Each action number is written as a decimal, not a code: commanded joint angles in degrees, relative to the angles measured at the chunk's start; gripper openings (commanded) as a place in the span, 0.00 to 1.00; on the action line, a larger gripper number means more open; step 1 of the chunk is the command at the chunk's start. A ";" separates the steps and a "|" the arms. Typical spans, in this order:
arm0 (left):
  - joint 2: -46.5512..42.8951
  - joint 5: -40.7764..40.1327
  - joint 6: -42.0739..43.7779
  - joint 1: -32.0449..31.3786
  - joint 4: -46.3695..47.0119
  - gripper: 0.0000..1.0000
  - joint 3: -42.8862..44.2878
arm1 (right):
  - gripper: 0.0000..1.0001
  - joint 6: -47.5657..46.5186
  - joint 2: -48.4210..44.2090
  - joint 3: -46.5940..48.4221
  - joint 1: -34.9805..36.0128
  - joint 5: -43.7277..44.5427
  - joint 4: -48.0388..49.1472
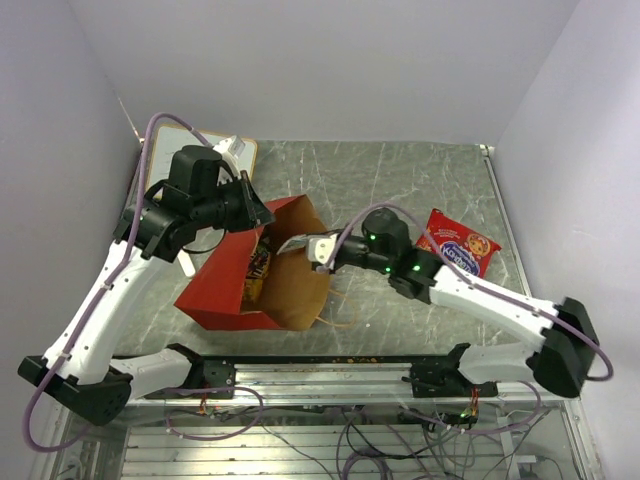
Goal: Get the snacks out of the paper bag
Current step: Take out the snack from the paper bag, then place the snack at the center of the board.
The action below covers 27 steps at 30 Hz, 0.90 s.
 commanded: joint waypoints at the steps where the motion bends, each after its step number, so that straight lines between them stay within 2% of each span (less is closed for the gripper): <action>1: 0.82 -0.18 2.78 -0.29 0.98 0.07 0.14 | 0.00 2.06 -8.55 1.27 -1.93 2.40 -16.50; 6: 1.77 -0.79 4.62 -0.36 0.47 0.07 0.32 | 0.00 7.87 -17.58 0.20 -7.77 5.58 -18.31; 14: 1.94 -0.54 5.59 -0.36 0.33 0.07 -1.14 | 0.00 25.61 -23.54 -6.12 -17.66 13.68 -6.24; 18: 0.95 -1.34 5.15 -0.36 -0.35 0.07 -1.78 | 0.00 39.83 -20.82 -5.84 -21.64 24.31 -1.84; 22: 0.73 -0.67 4.66 -0.36 -0.65 0.07 -2.74 | 0.00 53.95 -13.69 -1.14 -27.46 30.89 -4.60; 24: 0.50 -0.76 4.96 -0.28 0.10 0.07 -3.25 | 0.00 59.78 -8.70 1.83 -30.50 31.56 -7.66; 27: 1.28 -1.10 5.10 -0.27 -0.97 0.07 -1.52 | 0.00 69.40 -0.53 8.87 -34.82 28.02 -14.72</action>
